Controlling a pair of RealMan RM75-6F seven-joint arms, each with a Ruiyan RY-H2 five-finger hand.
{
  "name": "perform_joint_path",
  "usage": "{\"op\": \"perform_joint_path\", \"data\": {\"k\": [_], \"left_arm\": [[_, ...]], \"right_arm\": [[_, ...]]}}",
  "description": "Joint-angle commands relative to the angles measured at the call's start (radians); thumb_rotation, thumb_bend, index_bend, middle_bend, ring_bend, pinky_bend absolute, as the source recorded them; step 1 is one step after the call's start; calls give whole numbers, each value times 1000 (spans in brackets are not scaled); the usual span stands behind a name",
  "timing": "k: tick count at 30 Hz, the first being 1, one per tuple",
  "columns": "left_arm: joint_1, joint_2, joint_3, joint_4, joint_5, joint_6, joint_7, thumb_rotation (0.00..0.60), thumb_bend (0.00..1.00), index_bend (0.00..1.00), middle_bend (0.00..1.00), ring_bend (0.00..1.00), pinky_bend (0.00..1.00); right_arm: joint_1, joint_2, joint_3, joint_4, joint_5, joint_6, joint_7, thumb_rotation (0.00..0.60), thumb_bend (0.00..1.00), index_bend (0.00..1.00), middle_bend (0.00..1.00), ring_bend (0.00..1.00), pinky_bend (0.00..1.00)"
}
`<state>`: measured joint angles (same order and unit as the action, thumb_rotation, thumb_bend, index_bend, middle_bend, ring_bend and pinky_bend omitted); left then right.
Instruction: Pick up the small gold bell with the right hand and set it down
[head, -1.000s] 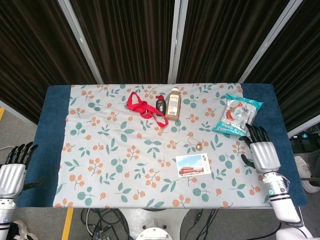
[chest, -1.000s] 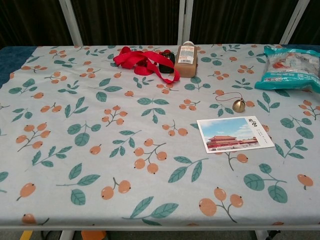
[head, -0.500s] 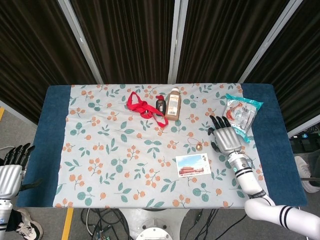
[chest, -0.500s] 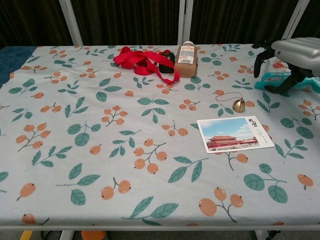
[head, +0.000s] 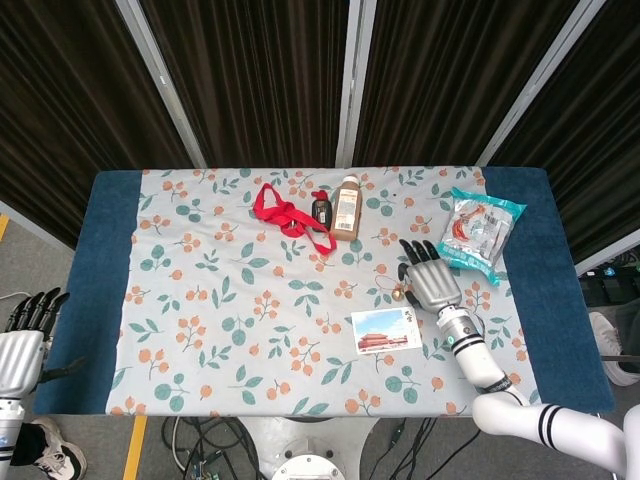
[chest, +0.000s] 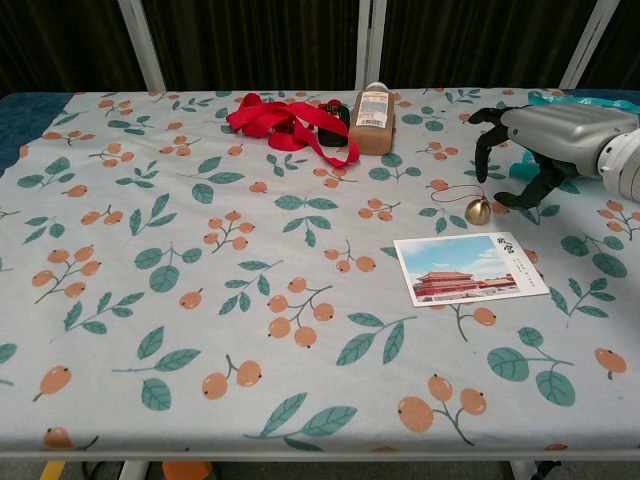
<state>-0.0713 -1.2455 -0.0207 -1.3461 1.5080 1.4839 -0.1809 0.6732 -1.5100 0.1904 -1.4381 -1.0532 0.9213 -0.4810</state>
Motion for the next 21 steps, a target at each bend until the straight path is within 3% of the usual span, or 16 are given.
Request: {"op": "perform_joint_path", "data": {"k": [1, 21], "left_arm": [[1, 0, 1, 3, 1, 0, -4, 600, 44, 85, 46, 0, 54], [3, -1, 3, 27, -2, -8, -44, 600, 45, 85, 46, 0, 54]], "right_arm": [[6, -9, -4, 6, -1, 2, -1, 600, 285, 460, 0, 0, 0], [34, -26, -26, 10, 20, 9, -13, 600, 287, 513, 0, 0, 0]]}}
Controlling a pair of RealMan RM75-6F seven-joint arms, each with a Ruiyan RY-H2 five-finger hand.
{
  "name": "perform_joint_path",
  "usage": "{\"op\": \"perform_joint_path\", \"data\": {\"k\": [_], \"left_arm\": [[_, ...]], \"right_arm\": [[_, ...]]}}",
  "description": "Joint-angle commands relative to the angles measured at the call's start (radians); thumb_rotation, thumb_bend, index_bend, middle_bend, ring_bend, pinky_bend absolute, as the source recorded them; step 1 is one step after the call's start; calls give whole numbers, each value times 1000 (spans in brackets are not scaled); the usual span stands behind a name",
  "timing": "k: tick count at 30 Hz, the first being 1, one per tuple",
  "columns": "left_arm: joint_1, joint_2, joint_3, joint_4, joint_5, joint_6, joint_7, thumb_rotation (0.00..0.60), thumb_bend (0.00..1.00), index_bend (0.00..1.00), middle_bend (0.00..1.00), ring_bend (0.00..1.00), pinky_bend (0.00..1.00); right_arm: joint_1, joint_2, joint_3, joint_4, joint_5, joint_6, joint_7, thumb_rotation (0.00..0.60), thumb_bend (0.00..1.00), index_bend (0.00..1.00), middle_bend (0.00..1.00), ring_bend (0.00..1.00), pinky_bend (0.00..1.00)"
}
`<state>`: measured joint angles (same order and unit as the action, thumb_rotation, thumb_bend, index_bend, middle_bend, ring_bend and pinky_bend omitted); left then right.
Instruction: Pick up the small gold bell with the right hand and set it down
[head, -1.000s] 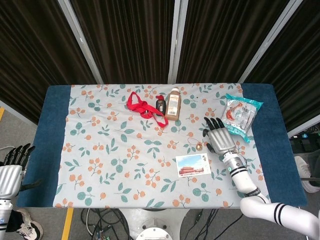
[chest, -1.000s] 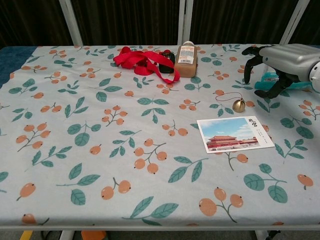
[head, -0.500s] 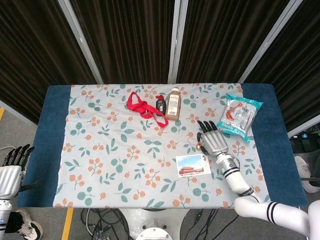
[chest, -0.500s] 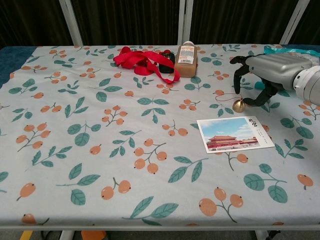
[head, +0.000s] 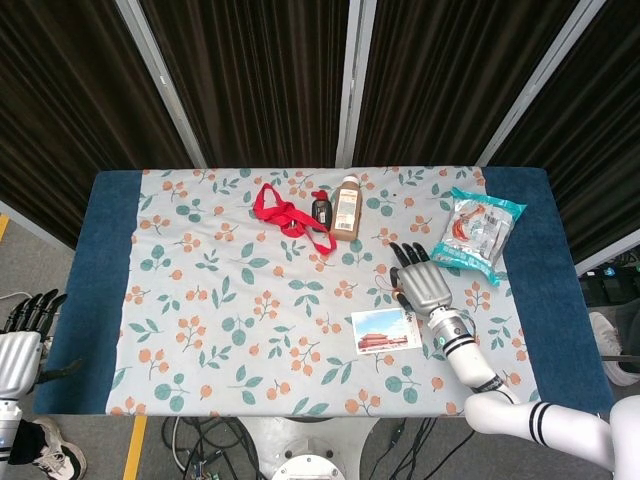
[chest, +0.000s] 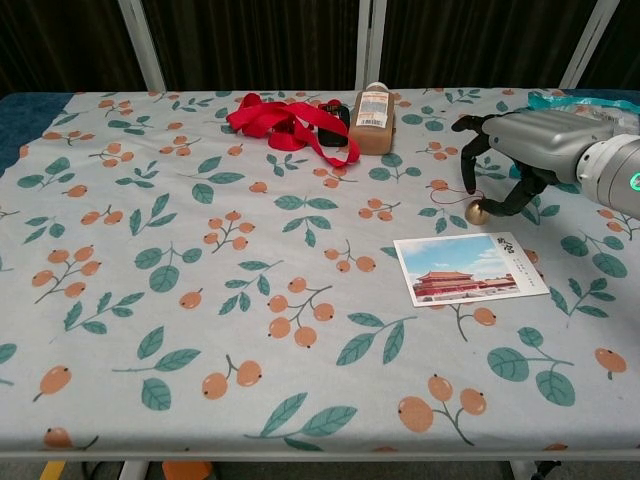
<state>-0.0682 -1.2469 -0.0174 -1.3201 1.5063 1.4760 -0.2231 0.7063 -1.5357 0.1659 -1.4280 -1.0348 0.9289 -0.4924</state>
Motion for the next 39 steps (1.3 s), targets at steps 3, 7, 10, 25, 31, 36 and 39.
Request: {"op": "perform_joint_path", "data": {"k": [3, 7, 10, 25, 31, 36, 39], "left_arm": [[1, 0, 0, 2, 0, 0, -5, 600, 44, 85, 46, 0, 54], [1, -1, 1, 4, 0, -2, -8, 600, 45, 85, 46, 0, 53], [0, -2, 1, 5, 0, -3, -9, 600, 45, 85, 46, 0, 53], [0, -5, 5, 16, 1, -11, -23, 600, 45, 85, 46, 0, 54], [0, -5, 5, 19, 0, -13, -28, 600, 46, 85, 46, 0, 53], [0, -7, 6, 23, 0, -15, -30, 600, 46, 85, 46, 0, 54], [0, -8, 7, 25, 2, -16, -33, 600, 46, 85, 46, 0, 54]], "right_arm": [[2, -1, -4, -1, 5, 7, -4, 600, 290, 524, 0, 0, 0], [4, 0, -5, 1, 11, 9, -7, 600, 292, 531, 0, 0, 0], [6, 0, -7, 2, 16, 9, -9, 600, 293, 534, 0, 0, 0], [11, 0, -17, 6, 29, 14, -13, 600, 309, 563, 5, 0, 0], [14, -2, -19, 8, 35, 13, -15, 600, 312, 576, 10, 0, 0], [16, -3, -19, 8, 32, 16, -10, 600, 317, 602, 23, 0, 0], [14, -2, -19, 6, 20, 25, -1, 600, 328, 625, 32, 0, 0]]}}
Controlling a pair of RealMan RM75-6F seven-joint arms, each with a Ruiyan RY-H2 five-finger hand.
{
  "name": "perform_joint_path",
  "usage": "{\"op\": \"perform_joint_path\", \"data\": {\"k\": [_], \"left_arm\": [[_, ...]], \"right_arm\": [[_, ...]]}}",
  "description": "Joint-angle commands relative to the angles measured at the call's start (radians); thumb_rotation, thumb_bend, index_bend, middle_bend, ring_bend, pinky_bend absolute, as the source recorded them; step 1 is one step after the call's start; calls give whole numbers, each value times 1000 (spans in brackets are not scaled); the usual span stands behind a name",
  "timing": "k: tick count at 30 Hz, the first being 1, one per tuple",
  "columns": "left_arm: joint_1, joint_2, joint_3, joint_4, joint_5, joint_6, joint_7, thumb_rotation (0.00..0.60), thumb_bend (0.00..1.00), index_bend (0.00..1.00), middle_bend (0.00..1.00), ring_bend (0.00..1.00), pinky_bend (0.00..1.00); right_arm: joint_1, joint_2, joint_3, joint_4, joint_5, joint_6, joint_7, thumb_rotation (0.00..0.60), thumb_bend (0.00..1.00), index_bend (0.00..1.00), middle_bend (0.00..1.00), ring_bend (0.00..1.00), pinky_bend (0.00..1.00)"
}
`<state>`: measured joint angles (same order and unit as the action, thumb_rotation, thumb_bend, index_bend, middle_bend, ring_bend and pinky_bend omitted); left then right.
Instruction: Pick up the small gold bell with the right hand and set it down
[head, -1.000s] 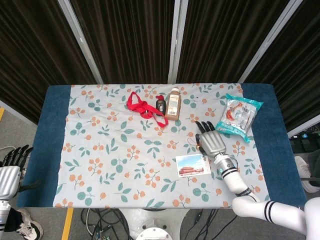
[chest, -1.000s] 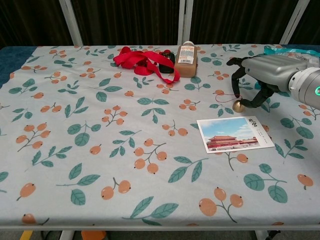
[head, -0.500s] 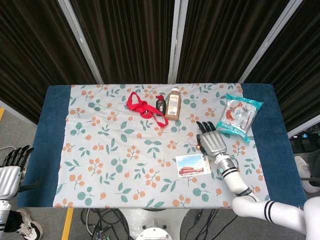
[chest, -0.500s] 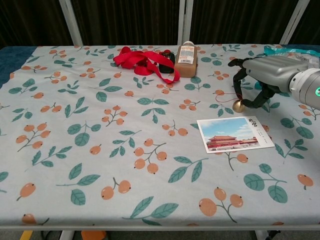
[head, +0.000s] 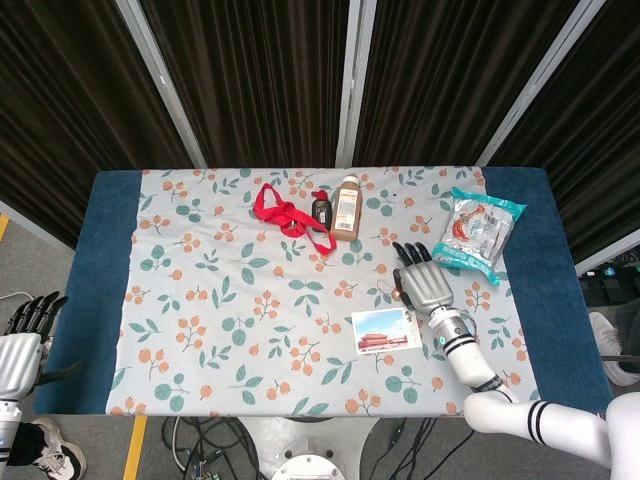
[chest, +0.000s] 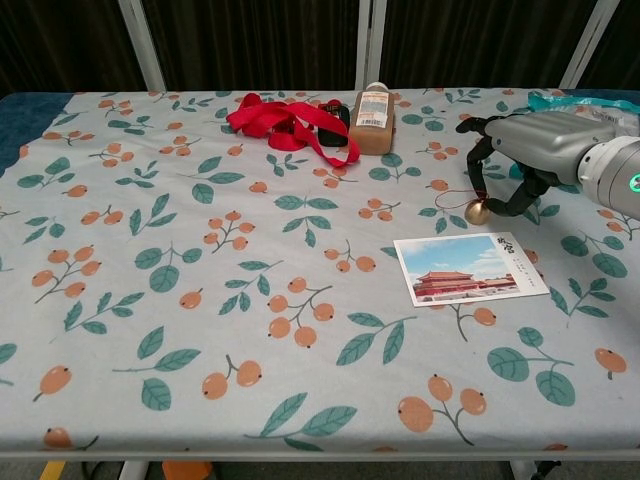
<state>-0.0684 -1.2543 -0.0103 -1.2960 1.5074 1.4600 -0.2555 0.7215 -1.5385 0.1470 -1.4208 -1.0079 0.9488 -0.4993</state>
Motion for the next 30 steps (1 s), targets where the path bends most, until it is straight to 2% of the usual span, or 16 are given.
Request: {"op": "perform_joint_path", "data": {"k": [1, 8, 14, 18, 21, 25, 30], "left_arm": [[0, 0, 0, 1, 1, 0, -1, 600, 46, 85, 46, 0, 53], [-1, 1, 2, -1, 4, -1, -2, 600, 46, 85, 46, 0, 54], [-5, 4, 2, -7, 7, -4, 5, 600, 46, 85, 46, 0, 54], [-7, 4, 2, -13, 9, -4, 10, 600, 46, 85, 46, 0, 53], [-9, 4, 3, -15, 10, -6, 13, 600, 46, 85, 46, 0, 53], [-9, 6, 3, -17, 9, -8, 15, 600, 46, 85, 46, 0, 54], [-10, 8, 3, -19, 8, -9, 15, 600, 46, 85, 46, 0, 53]], "right_arm": [[-3, 2, 0, -2, -11, 8, 9, 600, 331, 630, 34, 0, 0], [-11, 15, 2, -17, -40, 31, 33, 600, 337, 648, 39, 0, 0], [-27, 53, 26, -69, -126, 101, 96, 600, 347, 672, 48, 0, 0], [-32, 63, -1, -12, -330, 225, 106, 600, 367, 693, 43, 0, 0], [-50, 67, 19, -51, -338, 236, 266, 600, 367, 705, 30, 0, 0], [-57, 70, 34, -34, -358, 262, 302, 600, 367, 716, 37, 0, 0], [-70, 55, 65, -20, -346, 305, 285, 600, 364, 730, 43, 0, 0]]}}
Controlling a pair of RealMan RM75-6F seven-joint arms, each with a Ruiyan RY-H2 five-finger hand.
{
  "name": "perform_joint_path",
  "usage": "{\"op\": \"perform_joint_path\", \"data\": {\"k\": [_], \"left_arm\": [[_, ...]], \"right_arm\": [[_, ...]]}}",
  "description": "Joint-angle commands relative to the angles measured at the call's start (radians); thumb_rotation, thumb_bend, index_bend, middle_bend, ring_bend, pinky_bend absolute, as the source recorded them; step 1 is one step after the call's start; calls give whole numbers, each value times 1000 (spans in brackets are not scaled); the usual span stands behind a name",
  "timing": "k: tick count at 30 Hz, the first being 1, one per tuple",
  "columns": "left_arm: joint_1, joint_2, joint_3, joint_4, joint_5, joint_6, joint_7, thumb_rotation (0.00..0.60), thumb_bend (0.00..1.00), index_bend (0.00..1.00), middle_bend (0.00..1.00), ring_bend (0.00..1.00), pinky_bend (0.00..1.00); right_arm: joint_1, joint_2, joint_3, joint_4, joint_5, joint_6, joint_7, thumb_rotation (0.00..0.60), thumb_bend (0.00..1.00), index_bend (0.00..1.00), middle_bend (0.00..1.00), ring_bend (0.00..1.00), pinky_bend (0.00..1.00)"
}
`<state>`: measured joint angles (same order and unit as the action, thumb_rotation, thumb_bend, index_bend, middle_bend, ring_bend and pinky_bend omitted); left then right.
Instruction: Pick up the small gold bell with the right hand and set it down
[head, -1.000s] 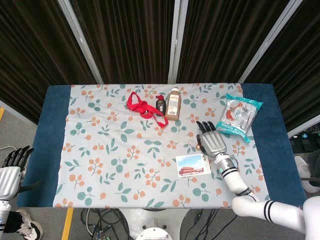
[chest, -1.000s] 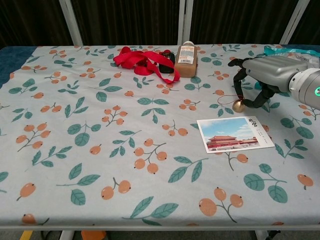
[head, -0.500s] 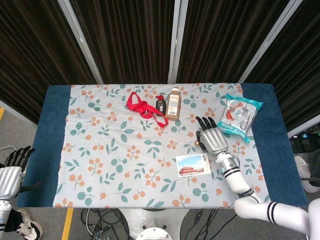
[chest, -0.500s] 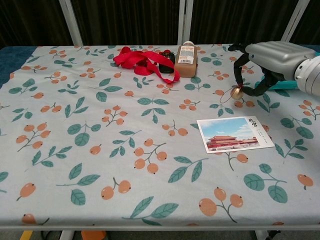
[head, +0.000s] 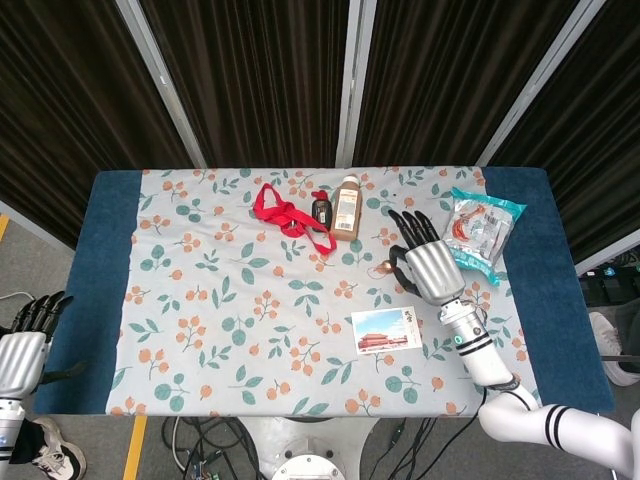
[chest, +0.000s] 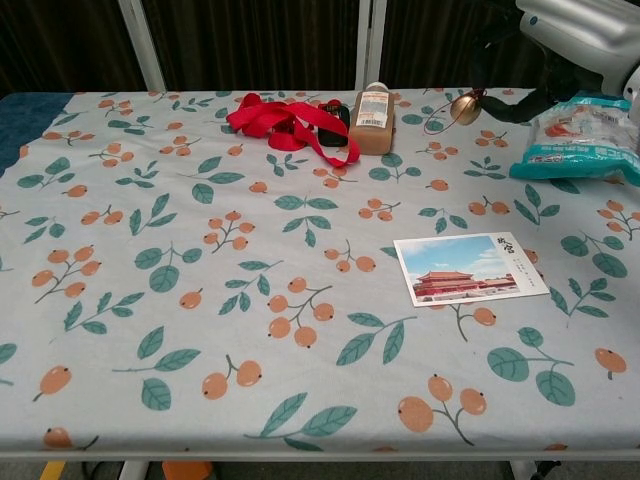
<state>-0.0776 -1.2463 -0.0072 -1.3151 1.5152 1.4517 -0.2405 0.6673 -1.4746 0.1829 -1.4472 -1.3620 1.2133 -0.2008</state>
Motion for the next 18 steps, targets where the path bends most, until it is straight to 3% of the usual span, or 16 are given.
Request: {"op": "perform_joint_path", "data": {"k": [1, 3, 5, 8, 10, 13, 16, 18], "left_arm": [[-1, 0, 1, -1, 1, -1, 0, 600, 46, 85, 46, 0, 54], [-2, 0, 1, -1, 1, -3, 2, 600, 46, 85, 46, 0, 53], [-3, -1, 1, -1, 1, -5, 2, 600, 46, 85, 46, 0, 54], [-4, -2, 1, -2, 2, -5, 4, 600, 45, 85, 46, 0, 53], [-5, -2, 2, -3, 3, -6, 6, 600, 46, 85, 46, 0, 54], [-5, -1, 2, -4, 4, -5, 7, 600, 46, 85, 46, 0, 53], [-5, -1, 3, -5, 3, -6, 7, 600, 46, 85, 46, 0, 53], [-5, -2, 3, -3, 2, -8, 6, 600, 46, 85, 46, 0, 54]], "right_arm": [[-20, -7, 36, -9, 23, 34, 8, 600, 364, 730, 44, 0, 0], [-21, 7, 39, -26, 31, 17, 18, 600, 364, 731, 48, 0, 0], [-17, 4, 30, 13, -5, 45, -51, 600, 366, 736, 52, 0, 0], [-32, 10, 41, -71, 53, -7, 71, 600, 374, 743, 54, 0, 0], [-19, 9, 22, -4, -17, 29, -36, 600, 390, 751, 61, 0, 0], [-28, 1, 32, -32, 15, 17, 9, 600, 374, 758, 57, 0, 0], [-26, -9, 33, 19, -10, 48, -61, 600, 385, 760, 63, 0, 0], [-34, -9, 40, -3, 22, 30, -29, 600, 386, 762, 64, 0, 0]]}}
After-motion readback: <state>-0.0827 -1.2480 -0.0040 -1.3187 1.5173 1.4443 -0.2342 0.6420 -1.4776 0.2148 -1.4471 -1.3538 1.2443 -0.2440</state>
